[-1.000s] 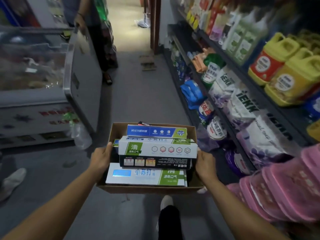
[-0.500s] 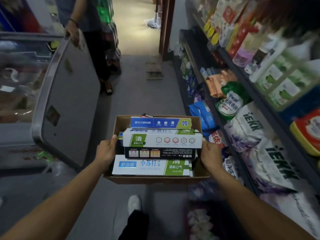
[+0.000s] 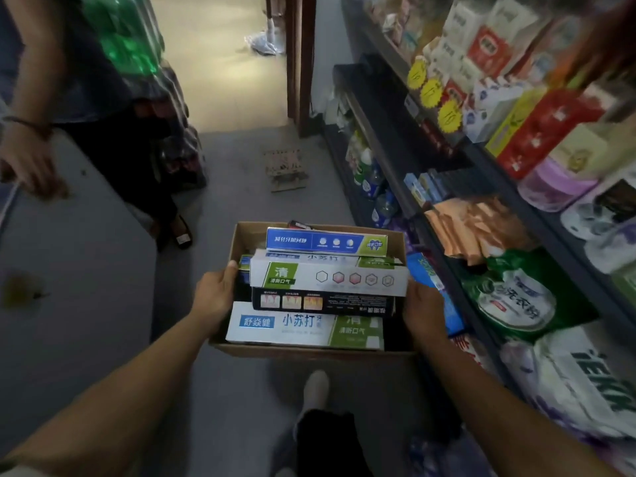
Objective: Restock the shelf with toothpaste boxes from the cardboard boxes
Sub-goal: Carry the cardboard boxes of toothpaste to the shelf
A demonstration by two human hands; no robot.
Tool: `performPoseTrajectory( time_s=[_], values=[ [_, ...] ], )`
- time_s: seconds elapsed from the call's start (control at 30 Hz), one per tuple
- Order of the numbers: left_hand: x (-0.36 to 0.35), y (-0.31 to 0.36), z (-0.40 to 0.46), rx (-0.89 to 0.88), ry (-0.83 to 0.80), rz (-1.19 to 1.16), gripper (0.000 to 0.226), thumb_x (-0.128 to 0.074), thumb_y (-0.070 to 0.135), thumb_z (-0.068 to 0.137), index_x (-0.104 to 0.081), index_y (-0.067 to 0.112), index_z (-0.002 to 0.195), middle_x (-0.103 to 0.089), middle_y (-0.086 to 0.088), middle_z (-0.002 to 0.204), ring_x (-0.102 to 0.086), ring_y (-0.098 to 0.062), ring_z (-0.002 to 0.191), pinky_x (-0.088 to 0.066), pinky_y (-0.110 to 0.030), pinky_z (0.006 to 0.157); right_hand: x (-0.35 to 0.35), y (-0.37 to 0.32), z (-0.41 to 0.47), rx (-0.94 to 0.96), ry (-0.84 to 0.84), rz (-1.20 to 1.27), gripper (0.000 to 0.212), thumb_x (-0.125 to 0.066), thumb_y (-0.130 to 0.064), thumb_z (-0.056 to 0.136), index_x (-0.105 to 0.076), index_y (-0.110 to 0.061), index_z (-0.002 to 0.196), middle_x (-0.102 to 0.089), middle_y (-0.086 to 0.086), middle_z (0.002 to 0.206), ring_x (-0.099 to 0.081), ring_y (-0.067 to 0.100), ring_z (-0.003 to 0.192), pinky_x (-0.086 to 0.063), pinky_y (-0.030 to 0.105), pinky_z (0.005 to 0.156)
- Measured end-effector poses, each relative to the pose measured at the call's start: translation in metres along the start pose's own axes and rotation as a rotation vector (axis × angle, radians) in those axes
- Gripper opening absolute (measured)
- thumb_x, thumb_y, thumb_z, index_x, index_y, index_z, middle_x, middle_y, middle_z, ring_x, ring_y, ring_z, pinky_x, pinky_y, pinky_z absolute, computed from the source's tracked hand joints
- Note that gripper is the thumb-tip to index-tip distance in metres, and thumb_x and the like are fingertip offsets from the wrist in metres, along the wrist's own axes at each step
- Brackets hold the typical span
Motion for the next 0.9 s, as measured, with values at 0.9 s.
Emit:
performPoseTrajectory(
  time_s=[0.9],
  values=[
    [-0.243,0.121,0.764,-0.165,-0.370,0.335,0.053,-0.034,0.036,0.103,-0.066,-0.005,0.094,-0.066,-0.022,0.094,-0.061,-0.031,0.088,-0.046,-0.040,0.077,-0.345,0.002,0.535,-0.364,0.390,0.228,0.033,-0.045,-0.001,0.099,-0.058,0.000,0.069,-0.060,0.008,0.071,-0.048,-0.003,0.053,-0.031,0.020,0.052]
  ],
)
Point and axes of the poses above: each hand's wrist, its own z-axis towards the middle knuckle, its own x-axis out of the back of the hand, y = z × x, the point moved 7 cm from there along z, towards the middle knuckle
